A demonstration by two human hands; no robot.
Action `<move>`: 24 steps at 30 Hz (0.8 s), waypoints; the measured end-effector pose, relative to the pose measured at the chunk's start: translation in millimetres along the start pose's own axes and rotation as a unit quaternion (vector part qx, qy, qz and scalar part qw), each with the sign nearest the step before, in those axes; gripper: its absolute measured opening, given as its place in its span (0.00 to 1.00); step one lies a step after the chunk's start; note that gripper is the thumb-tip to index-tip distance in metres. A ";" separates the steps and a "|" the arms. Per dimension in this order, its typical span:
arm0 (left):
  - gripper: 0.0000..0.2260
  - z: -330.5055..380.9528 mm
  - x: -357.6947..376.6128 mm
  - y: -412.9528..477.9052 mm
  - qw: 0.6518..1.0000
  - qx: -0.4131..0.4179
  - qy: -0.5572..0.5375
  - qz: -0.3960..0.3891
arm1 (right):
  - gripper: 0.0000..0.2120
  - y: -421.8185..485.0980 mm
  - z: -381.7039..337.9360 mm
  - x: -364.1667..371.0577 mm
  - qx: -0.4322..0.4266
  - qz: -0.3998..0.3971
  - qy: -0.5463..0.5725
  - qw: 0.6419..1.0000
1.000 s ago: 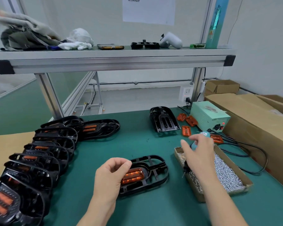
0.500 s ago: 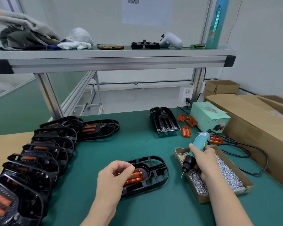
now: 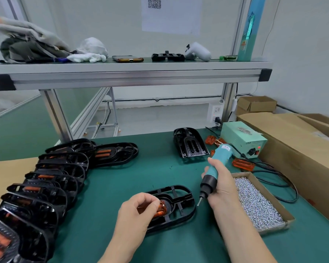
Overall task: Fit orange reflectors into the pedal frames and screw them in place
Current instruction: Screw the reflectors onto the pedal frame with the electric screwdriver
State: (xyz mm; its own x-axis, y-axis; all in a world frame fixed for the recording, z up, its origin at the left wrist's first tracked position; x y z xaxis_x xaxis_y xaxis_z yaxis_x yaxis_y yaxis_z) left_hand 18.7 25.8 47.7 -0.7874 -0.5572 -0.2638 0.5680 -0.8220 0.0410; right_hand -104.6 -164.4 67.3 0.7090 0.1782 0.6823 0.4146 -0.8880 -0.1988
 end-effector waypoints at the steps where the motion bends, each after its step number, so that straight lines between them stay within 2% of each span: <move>1: 0.08 0.8 0.2 0.2 1.000 0.003 0.010 -0.005 | 0.13 -2.2 2.9 7.0 -0.010 -0.013 0.017 1.000; 7: 0.11 2.6 -1.5 -0.6 0.999 0.006 0.039 -0.031 | 0.15 -14.1 4.9 46.5 -0.060 -0.099 0.082 0.990; 11: 0.12 5.5 -3.3 -3.2 0.996 0.022 0.063 -0.061 | 0.23 -14.5 0.3 61.7 -0.044 -0.121 0.076 0.989; 12: 0.12 6.8 -3.5 -4.0 0.995 0.029 0.068 -0.064 | 0.23 -13.5 0.9 63.1 -0.039 -0.118 0.067 0.990; 16: 0.12 9.6 -2.7 -4.6 0.995 0.041 0.060 -0.066 | 0.10 -11.8 7.9 64.8 -0.046 -0.114 0.022 0.992; 24: 0.12 1.6 -4.6 -4.7 0.997 0.031 0.051 -0.048 | 0.11 -15.2 20.3 64.4 -0.076 -0.123 0.006 0.990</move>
State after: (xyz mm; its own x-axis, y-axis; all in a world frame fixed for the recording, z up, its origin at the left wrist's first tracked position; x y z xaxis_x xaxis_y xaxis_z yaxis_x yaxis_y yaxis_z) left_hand 19.3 32.1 50.3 -0.8073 -0.4634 -0.3656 0.4728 -0.8784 0.0695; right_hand -53.7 -130.8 100.0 0.5908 0.3921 0.7052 0.4818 -0.8725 0.0815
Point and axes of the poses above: each hand's wrist, its own y-axis towards the middle knuckle, its own x-axis out of the palm, z = x × y, the point moved 2 cm from there along y, towards the middle knuckle, and after that the axes turned 9 degrees about -z, right-handed, at the moved point
